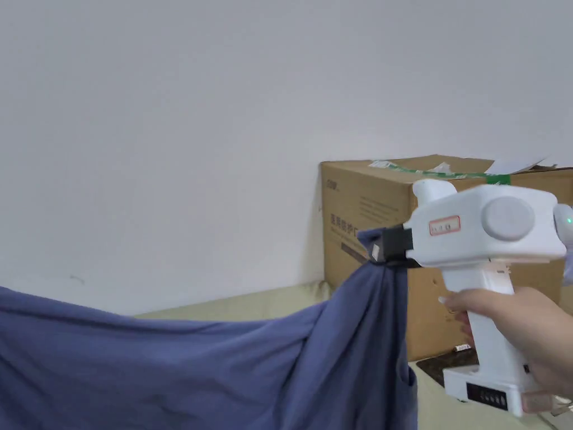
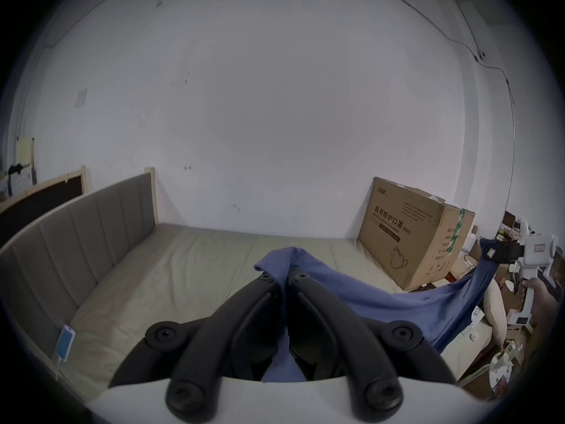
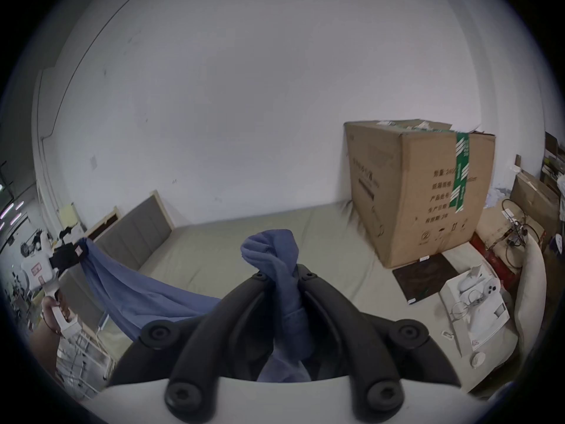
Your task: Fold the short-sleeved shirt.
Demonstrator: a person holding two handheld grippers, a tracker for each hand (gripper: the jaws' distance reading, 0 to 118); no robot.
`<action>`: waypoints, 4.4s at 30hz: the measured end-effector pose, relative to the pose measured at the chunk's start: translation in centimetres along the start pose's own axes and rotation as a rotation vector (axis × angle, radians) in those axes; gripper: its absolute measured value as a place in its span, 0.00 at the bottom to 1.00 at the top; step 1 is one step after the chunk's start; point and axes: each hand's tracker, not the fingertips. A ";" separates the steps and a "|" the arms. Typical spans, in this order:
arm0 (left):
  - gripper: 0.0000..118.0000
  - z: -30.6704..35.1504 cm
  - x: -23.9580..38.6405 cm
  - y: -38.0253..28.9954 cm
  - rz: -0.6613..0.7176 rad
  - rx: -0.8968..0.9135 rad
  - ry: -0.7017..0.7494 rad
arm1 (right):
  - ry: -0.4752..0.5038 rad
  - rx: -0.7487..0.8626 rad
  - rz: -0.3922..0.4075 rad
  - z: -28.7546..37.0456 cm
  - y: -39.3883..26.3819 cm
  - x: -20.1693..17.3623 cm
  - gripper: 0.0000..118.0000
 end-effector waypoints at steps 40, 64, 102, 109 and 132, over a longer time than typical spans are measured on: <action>0.03 -18.8 -1.2 -24.4 0.218 -0.455 0.126 | -0.200 -0.419 -0.150 -22.6 -22.4 10.6 0.08; 0.03 0.3 -3.7 -26.1 0.152 -0.562 0.026 | -0.144 -0.534 -0.086 -0.7 -28.0 8.0 0.08; 0.00 -17.3 -4.8 -16.4 0.194 -0.651 -0.143 | 0.037 0.187 0.094 -3.8 -19.3 -3.3 0.00; 0.97 -27.8 -8.0 -23.4 0.123 -0.814 -0.002 | 0.030 0.026 0.161 -8.7 -20.6 -2.5 0.00; 0.02 -30.8 -4.8 -31.1 -0.158 -0.746 0.024 | -0.038 -0.125 -0.152 -14.3 -21.3 4.5 0.00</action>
